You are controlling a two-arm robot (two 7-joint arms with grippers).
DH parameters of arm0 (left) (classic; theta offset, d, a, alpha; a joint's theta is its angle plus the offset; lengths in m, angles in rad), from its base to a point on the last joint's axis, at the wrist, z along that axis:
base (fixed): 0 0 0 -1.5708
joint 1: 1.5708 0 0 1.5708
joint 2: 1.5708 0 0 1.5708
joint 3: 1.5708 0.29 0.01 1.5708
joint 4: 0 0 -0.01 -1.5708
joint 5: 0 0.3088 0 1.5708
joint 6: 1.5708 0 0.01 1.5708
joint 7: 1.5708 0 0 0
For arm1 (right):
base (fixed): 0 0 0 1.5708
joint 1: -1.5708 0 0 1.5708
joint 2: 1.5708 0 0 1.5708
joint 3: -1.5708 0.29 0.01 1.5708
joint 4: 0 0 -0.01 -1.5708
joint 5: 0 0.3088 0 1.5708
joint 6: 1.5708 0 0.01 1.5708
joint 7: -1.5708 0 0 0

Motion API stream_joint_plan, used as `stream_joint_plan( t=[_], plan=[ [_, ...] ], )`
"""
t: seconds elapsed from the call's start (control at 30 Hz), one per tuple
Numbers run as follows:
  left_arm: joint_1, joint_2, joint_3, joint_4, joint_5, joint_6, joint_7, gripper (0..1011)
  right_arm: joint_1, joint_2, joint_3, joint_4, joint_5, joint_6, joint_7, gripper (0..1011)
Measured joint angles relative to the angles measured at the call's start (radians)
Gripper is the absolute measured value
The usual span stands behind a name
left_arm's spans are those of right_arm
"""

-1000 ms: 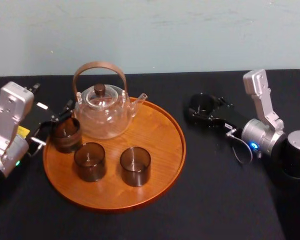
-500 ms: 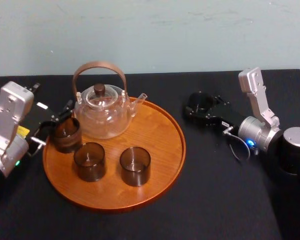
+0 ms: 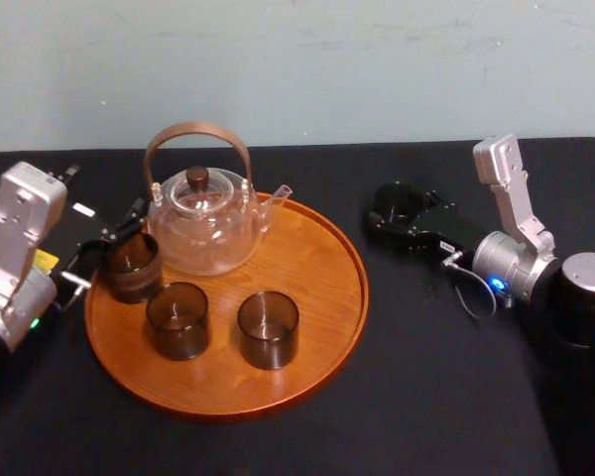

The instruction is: Pick up the glass from the table and place it on the tray.

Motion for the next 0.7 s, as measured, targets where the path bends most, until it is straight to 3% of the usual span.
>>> stream_joint_plan(
  t=[0.17,0.7],
  plan=[
    [0.0,0.0,0.0,0.0,0.0,0.0,0.0,1001,0.0,0.0,0.0,0.0,0.0,0.0,0.0,906],
    [0.0,0.0,0.0,0.0,0.0,0.0,0.0,1002,-0.001,0.001,0.0,-0.002,0.001,0.001,0.0,904]
  ],
)
